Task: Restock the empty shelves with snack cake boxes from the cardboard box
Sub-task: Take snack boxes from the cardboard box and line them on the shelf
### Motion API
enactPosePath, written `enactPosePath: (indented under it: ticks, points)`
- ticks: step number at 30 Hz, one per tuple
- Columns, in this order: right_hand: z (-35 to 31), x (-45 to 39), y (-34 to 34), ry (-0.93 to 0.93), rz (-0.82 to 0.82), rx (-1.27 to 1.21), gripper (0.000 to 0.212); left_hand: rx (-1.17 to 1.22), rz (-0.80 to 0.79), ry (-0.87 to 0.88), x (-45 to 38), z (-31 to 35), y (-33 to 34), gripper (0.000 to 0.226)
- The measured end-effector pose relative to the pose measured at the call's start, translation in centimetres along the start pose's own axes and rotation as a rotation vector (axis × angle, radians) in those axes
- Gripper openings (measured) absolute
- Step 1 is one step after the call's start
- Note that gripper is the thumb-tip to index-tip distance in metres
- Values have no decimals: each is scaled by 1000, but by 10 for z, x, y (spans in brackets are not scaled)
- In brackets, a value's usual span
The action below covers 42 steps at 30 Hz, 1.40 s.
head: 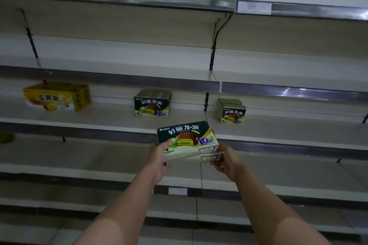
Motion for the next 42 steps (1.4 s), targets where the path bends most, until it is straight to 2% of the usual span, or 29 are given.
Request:
enactPosePath:
  ticks: [5,10,13,15,18,22,26,29,32,35,37,38,40,42]
  points:
    - [-46,-52,4,-43,59,208,26,-227,84,122,-58,32,2,21]
    - [-72,-104,0,-139,63,402,23,-364,75,131,-104,49,11,19]
    - [-76,-126,-1,-149,90,333,19,-338,103,150,-129,50,17,29]
    - [-74,-137,2,-140,47,197,16,-373,139,187,-144,47,19,36]
    - [-71,-150,6,-154,-50,183,45,-393,157,243,-159,46,21,40]
    - [-76,-170,13,-231,-109,353,54,-456,163,328,-182,51,26,54]
    - [-76,-191,17,-289,-30,341,68,-516,149,303,-213,47,23,60]
    - [-74,-209,19,-347,6,261,59,-633,172,280,-235,37,16,59]
    - [-77,-217,15,-374,60,435,48,-823,202,300,-247,35,9,54]
    - [-78,-228,6,-266,7,522,56,-1046,168,305,-255,37,3,66]
    - [-81,-234,4,-235,37,663,69,-1089,155,296,-260,38,3,73]
    - [-81,-238,4,-264,71,721,67,-1111,171,300,-263,39,5,73]
    - [-81,-243,6,-317,100,693,53,-1173,231,318,-268,43,10,69]
    - [-80,-250,9,-375,111,689,50,-1190,293,307,-274,44,17,68]
Point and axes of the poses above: each hand's wrist, its own x-axis away from the middle knuckle, its own y-axis out of the palm, z = x × y, the point moved 2 cm from there along -x, towards the middle knuckle, and after that the axes turned 6 degrees about -z, right-handed, at the moved point
